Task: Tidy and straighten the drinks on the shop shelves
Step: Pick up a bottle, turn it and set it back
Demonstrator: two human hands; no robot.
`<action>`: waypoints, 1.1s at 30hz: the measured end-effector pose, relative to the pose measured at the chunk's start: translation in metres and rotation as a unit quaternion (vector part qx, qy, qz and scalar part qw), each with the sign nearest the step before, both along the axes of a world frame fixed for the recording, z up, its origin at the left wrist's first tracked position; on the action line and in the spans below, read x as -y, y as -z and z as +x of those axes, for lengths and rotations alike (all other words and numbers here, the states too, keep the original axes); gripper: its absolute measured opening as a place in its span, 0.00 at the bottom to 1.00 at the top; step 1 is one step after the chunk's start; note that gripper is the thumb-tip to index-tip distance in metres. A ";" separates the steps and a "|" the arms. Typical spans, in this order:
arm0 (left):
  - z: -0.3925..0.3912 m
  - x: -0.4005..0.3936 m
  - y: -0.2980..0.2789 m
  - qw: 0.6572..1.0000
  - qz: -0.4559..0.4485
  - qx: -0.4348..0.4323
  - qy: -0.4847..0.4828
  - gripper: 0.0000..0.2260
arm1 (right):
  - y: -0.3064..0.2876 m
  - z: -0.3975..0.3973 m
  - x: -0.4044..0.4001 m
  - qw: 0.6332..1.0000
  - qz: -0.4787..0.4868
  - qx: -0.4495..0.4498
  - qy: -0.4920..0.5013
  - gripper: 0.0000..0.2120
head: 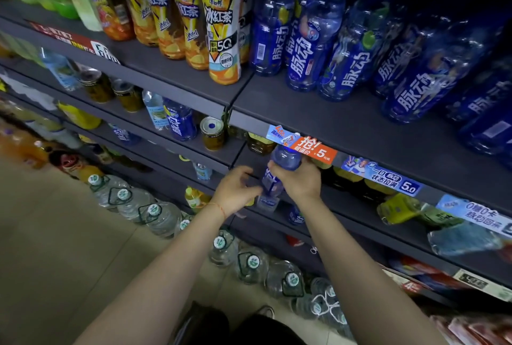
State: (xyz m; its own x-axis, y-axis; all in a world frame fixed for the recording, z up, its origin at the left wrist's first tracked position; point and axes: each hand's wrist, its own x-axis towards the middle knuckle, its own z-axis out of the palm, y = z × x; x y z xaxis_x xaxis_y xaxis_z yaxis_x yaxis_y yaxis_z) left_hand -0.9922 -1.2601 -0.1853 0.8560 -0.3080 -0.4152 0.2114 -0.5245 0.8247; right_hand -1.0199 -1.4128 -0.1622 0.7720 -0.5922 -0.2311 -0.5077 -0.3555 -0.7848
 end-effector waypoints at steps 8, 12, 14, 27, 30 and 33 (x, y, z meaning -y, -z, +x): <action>-0.006 -0.086 -0.019 0.998 -0.034 0.005 0.048 0.30 | -0.014 -0.012 -0.100 0.989 0.132 -0.035 -0.051 0.11; -0.010 -0.133 -0.037 0.977 -0.203 -0.036 -0.062 0.17 | -0.041 -0.008 -0.142 0.977 0.159 0.018 -0.142 0.12; -0.009 -0.146 -0.048 0.945 -0.289 -0.058 -0.140 0.14 | -0.060 -0.008 -0.152 0.965 0.174 0.036 -0.193 0.08; -0.008 -0.074 -0.149 0.912 -0.407 0.055 0.000 0.24 | -0.139 -0.038 -0.109 0.964 -0.041 0.202 -0.167 0.24; -0.006 -0.036 -0.163 0.921 -0.376 0.083 0.066 0.30 | -0.153 -0.053 -0.068 0.957 -0.032 0.262 -0.118 0.24; -0.009 0.013 -0.170 0.933 -0.322 0.146 0.071 0.34 | -0.160 -0.061 -0.018 0.953 -0.047 0.294 -0.054 0.23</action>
